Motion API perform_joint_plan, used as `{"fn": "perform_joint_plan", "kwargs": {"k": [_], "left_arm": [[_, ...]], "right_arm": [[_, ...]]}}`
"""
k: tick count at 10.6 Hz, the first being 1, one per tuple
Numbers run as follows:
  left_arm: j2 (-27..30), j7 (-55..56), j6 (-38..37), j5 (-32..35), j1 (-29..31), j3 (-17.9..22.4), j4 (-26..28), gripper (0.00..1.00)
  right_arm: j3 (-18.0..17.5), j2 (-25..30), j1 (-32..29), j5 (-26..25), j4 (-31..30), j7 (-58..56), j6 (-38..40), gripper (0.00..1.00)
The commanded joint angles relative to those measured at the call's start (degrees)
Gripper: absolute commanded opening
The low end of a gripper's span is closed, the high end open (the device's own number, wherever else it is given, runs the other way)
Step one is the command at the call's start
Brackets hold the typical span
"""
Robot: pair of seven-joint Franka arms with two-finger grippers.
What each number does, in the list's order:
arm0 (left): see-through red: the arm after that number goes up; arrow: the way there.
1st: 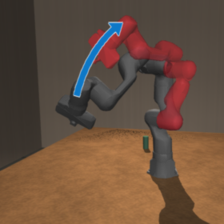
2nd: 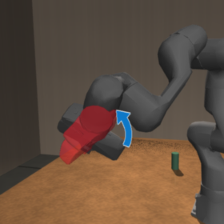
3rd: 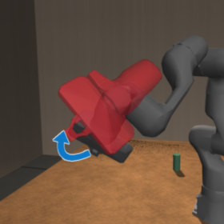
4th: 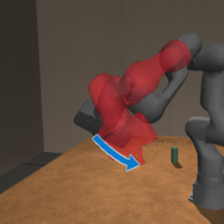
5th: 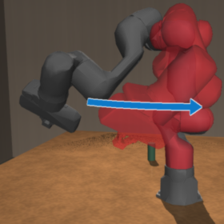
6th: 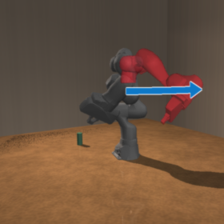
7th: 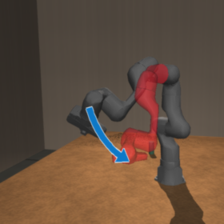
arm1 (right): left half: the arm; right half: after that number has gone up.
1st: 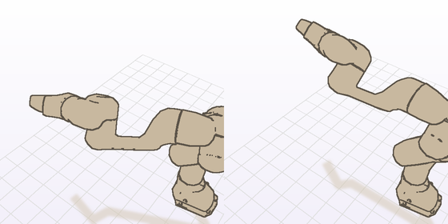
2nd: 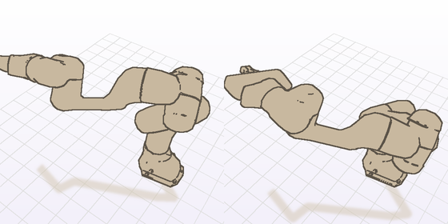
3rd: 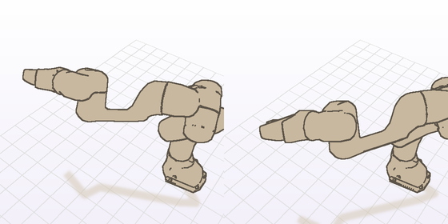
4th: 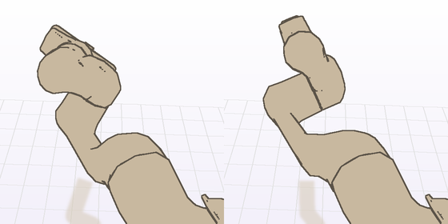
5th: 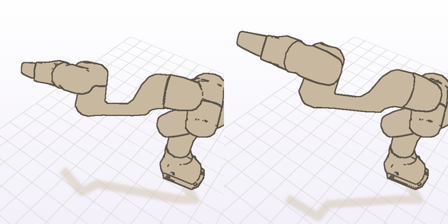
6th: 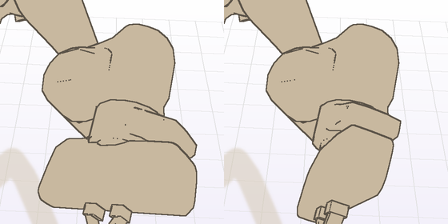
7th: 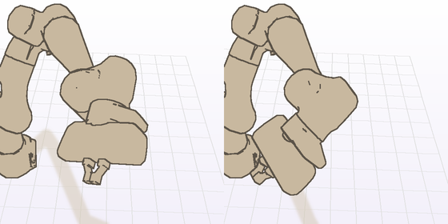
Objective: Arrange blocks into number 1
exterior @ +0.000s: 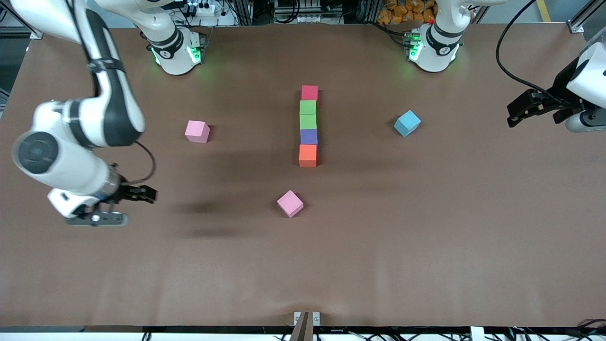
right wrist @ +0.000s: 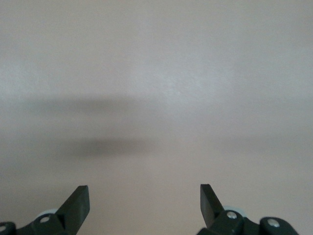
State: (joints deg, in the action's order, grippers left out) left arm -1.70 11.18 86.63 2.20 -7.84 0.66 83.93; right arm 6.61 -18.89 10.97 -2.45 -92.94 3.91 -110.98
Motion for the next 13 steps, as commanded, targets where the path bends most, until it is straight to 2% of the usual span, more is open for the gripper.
{"fn": "perform_joint_plan", "kwargs": {"k": [1, 3, 5, 8, 13], "left_arm": [[1.0, -0.9, -0.6, -0.7, 0.3, -0.1, 0.5, 1.0], [1.0, -0.9, -0.7, -0.7, 0.3, -0.1, 0.6, 1.0], [1.0, -0.9, -0.7, -0.7, 0.2, -0.2, 0.6, 1.0], [1.0, -0.9, -0.8, -0.7, 0.2, -0.4, 0.7, 1.0], [0.7, -0.7, -0.7, 0.0, 0.2, -0.8, 0.4, 1.0]], "right_arm": [[-0.6, 10.4, -1.4, 1.1, -3.6, -3.4, 4.9, 1.0], [-4.6, 13.9, -6.5, 1.0, 1.5, -5.5, 11.3, 1.0], [-5.5, 15.0, -8.4, 1.0, 11.2, -5.6, 21.2, 1.0], [-5.2, 18.8, -9.9, 1.7, 12.4, -5.5, 26.0, 1.0], [-4.7, 19.1, -9.8, 3.2, 12.3, -5.6, 26.4, 1.0]]}}
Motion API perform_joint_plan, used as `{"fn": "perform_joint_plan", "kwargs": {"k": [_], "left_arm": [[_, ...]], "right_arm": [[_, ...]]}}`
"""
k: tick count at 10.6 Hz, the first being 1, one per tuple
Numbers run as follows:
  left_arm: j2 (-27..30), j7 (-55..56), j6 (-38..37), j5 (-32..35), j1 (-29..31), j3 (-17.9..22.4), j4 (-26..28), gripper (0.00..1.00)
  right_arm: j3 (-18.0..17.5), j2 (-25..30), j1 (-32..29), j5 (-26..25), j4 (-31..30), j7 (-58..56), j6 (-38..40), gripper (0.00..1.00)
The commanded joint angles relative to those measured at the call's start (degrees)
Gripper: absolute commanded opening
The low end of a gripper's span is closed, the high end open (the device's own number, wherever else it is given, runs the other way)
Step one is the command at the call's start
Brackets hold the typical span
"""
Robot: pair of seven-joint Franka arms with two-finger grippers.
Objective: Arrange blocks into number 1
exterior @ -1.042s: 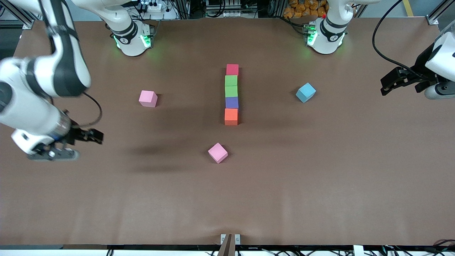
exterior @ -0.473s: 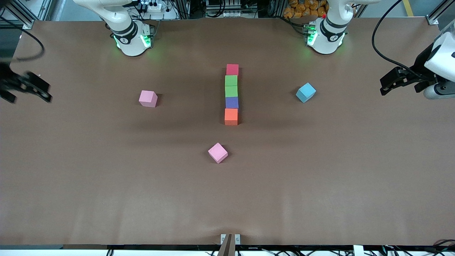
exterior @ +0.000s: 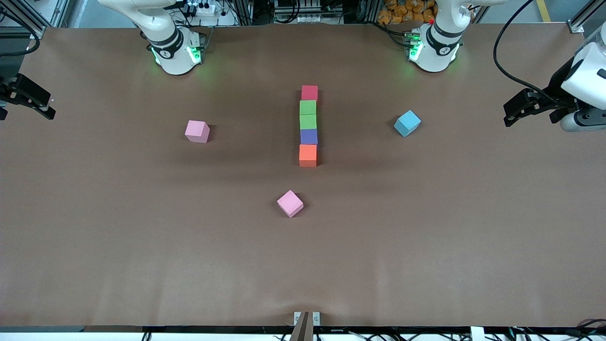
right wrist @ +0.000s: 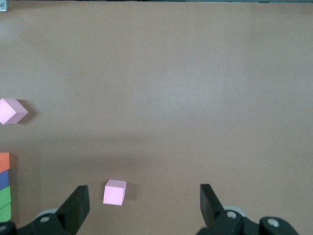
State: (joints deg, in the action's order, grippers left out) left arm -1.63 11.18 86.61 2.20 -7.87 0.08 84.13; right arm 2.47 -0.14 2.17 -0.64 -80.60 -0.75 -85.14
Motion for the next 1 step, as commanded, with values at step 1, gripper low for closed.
{"fn": "perform_joint_plan", "kwargs": {"k": [1], "left_arm": [[0.7, -0.8, -0.7, 0.0, 0.3, -0.3, 0.2, 1.0]], "right_arm": [[-0.5, 0.3, -1.0, 1.3, 0.0, -0.9, 0.6, 1.0]]}}
